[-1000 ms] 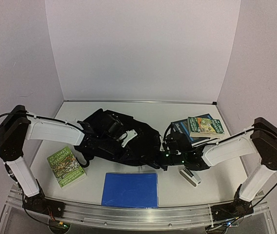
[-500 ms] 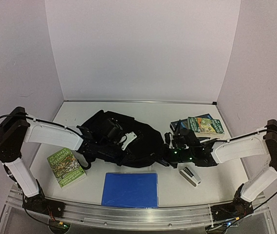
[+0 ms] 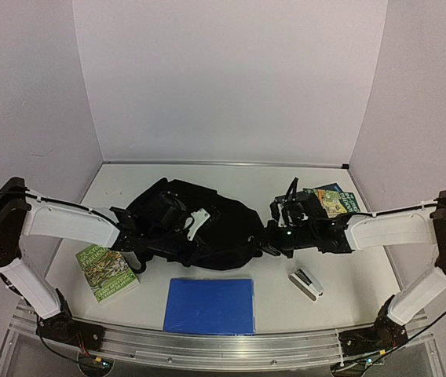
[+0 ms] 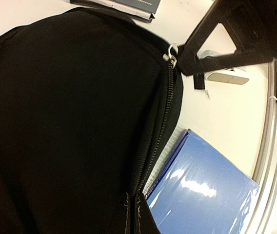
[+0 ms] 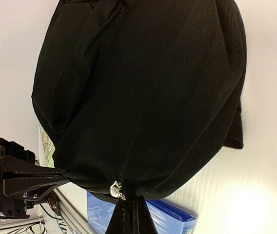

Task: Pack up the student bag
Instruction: Unzip the student bag at the center of the board.

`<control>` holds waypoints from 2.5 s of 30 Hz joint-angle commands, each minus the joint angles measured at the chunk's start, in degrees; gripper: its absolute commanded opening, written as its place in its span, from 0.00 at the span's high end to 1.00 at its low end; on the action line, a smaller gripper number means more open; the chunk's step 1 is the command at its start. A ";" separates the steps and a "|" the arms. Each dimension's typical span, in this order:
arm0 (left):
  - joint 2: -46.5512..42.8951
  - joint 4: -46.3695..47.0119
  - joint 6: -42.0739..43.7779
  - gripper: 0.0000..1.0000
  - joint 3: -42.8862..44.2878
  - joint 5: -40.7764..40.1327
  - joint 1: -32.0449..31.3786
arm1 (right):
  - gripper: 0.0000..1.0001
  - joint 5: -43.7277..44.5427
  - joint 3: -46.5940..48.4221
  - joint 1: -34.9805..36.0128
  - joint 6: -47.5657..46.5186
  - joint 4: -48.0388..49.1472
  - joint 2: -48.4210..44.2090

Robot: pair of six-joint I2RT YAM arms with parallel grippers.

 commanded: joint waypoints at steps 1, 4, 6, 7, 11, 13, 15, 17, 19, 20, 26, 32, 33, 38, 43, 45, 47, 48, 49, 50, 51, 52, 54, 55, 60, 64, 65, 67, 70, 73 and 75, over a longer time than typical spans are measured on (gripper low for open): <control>-1.93 -12.94 -3.29 1.00 -4.44 -5.44 0.55 | 1.00 7.13 1.97 -5.51 -2.23 -3.78 -0.78; -2.34 -12.75 -4.42 1.00 -5.32 -5.76 0.55 | 1.00 6.19 2.12 -6.53 -3.34 -4.49 -0.87; -3.09 -13.26 -5.07 1.00 -5.91 -6.28 0.55 | 1.00 5.79 2.11 -7.23 -4.11 -5.20 -0.68; -3.66 -13.70 -5.33 1.00 -6.28 -6.75 0.56 | 1.00 5.82 2.00 -7.71 -4.44 -5.48 -0.54; -6.72 -14.18 -6.56 1.00 -7.87 -7.03 0.62 | 1.00 6.17 2.03 -8.61 -5.62 -6.33 -0.23; -7.49 -14.76 -7.16 1.00 -7.65 -6.82 0.63 | 1.00 3.75 2.51 -8.66 -7.23 -6.38 -0.20; -7.96 -14.73 -8.15 0.97 -6.69 -6.42 0.63 | 1.00 1.26 2.82 -8.61 -8.73 -6.38 -0.89; -8.22 -13.12 -9.54 0.89 -5.23 -4.73 0.63 | 1.00 -0.36 3.07 -8.61 -10.01 -6.38 -2.19; -7.81 -11.01 -10.75 0.71 -3.40 -2.00 0.64 | 1.00 -2.40 3.23 -8.66 -10.79 -6.38 -3.62; -7.42 -9.62 -11.51 0.62 -2.22 -0.67 0.64 | 1.00 -3.33 3.33 -8.62 -10.98 -6.38 -4.21; -1.56 -2.53 -11.63 0.34 7.38 5.15 0.64 | 1.00 -5.14 2.71 -8.60 -10.82 -6.38 -5.56; 9.66 0.21 -10.52 0.15 19.56 11.73 0.56 | 1.00 -5.16 2.23 -8.59 -10.73 -6.38 -5.53; 11.47 0.34 -10.67 0.12 20.85 12.46 0.55 | 1.00 -5.01 2.16 -8.61 -10.74 -6.38 -5.71; 16.52 4.93 -12.19 0.08 24.19 16.17 0.26 | 1.00 -3.76 1.81 -8.66 -10.72 -6.38 -6.68; 20.61 4.67 -12.34 0.07 26.79 15.83 -0.78 | 1.00 -3.52 1.67 -8.59 -11.01 -6.38 -6.43; 22.83 2.93 -11.42 0.07 29.13 14.62 -1.73 | 1.00 -3.66 1.69 -8.63 -11.24 -6.38 -6.06; 24.71 1.44 -10.59 0.14 31.63 12.78 -2.65 | 1.00 -3.79 1.69 -8.65 -11.33 -6.38 -5.73; 25.56 -0.13 -10.24 0.26 32.85 12.10 -3.04 | 1.00 -3.75 1.60 -8.60 -11.34 -6.38 -5.69; 26.21 -1.23 -10.04 0.40 33.94 11.53 -3.43 | 1.00 -3.68 1.54 -8.66 -11.34 -6.38 -5.68; 26.77 -1.87 -10.01 0.54 34.66 10.92 -3.67 | 1.00 -3.40 1.45 -8.63 -11.30 -6.38 -5.79; 27.02 -2.26 -9.95 0.68 34.95 10.24 -3.84 | 1.00 -2.83 1.32 -8.60 -11.15 -6.38 -5.97; 26.98 -2.40 -9.93 0.79 34.79 9.29 -3.94 | 1.00 -2.20 1.21 -8.60 -10.96 -6.38 -6.13; 26.24 -2.22 -9.72 0.96 33.39 7.95 -4.10 | 1.00 -0.17 1.15 -8.60 -10.40 -7.50 -6.36; 25.66 -2.17 -9.51 0.99 32.49 7.36 -4.11 | 1.00 0.99 1.23 -8.59 -10.03 -8.86 -6.33; 22.04 -3.65 -8.04 1.00 26.59 5.36 -4.06 | 1.00 11.14 3.53 -8.63 -7.76 -16.00 -4.95; 19.97 -5.73 -7.21 1.00 22.81 5.01 -4.11 | 1.00 16.72 5.62 -8.63 -7.33 -19.71 -4.48; 19.39 -5.72 -7.20 1.00 21.52 4.96 -4.11 | 1.00 17.54 6.45 -8.65 -7.36 -20.33 -4.20; 18.09 -5.99 -7.06 1.00 19.48 4.94 -4.11 | 1.00 19.18 7.82 -8.69 -7.72 -21.57 -3.15; 16.17 -6.86 -6.29 1.00 16.85 5.34 -4.28 | 1.00 20.35 9.84 -8.74 -8.27 -23.11 -0.86; 14.40 -8.60 -5.81 1.00 14.35 4.64 -4.46 | 1.00 21.22 11.90 -8.86 -8.66 -23.96 1.37; 13.54 -10.18 -5.78 1.00 13.03 3.86 -4.50 | 1.00 21.40 12.74 -9.17 -8.87 -24.32 2.45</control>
